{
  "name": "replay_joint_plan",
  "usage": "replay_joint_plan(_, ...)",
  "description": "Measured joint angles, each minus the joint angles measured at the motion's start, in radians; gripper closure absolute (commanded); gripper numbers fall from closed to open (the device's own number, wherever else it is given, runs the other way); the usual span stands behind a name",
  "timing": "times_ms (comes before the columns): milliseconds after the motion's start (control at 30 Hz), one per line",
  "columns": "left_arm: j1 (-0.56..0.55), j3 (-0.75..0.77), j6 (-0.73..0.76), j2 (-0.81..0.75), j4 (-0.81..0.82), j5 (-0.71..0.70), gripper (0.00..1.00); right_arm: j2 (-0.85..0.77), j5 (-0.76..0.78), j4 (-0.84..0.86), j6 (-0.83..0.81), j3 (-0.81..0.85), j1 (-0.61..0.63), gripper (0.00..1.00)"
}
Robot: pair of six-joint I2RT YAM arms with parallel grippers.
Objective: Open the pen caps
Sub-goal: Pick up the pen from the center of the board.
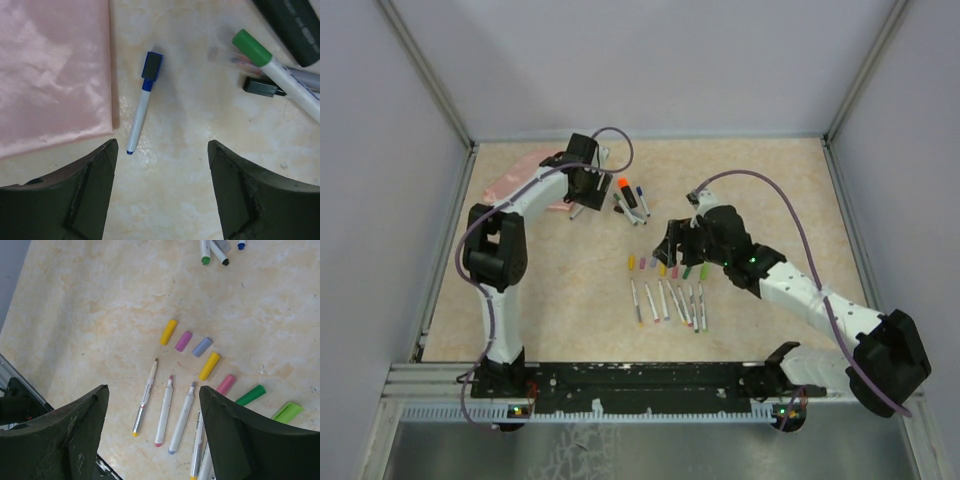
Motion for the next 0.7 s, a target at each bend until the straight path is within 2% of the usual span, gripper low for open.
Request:
replay_joint_plan(167,0.026,0.130,0.040,0.130,-0.064,0.005,0.35,0.000,-0.066,0.024,0.009,-0.002,-0.047,0.27)
replay_joint_plan(400,0.039,0.258,0.060,0.220,-0.094,0.033,0.47,0.001,-0.117,0.038,0.007,-0.002,-0.089,0.26)
replay_joint_plan(467,0.043,0.270,0.064,0.231,-0.094,0.036,0.52,0.002,-0.124,0.038,0.007,-0.002,-0.092,0.26)
replay_joint_plan(700,0.071,0.277,0.069,0.261,-0.100,0.054,0.57,0.002,-0.137,0.038,0.007,-0.002,-0.092,0.26)
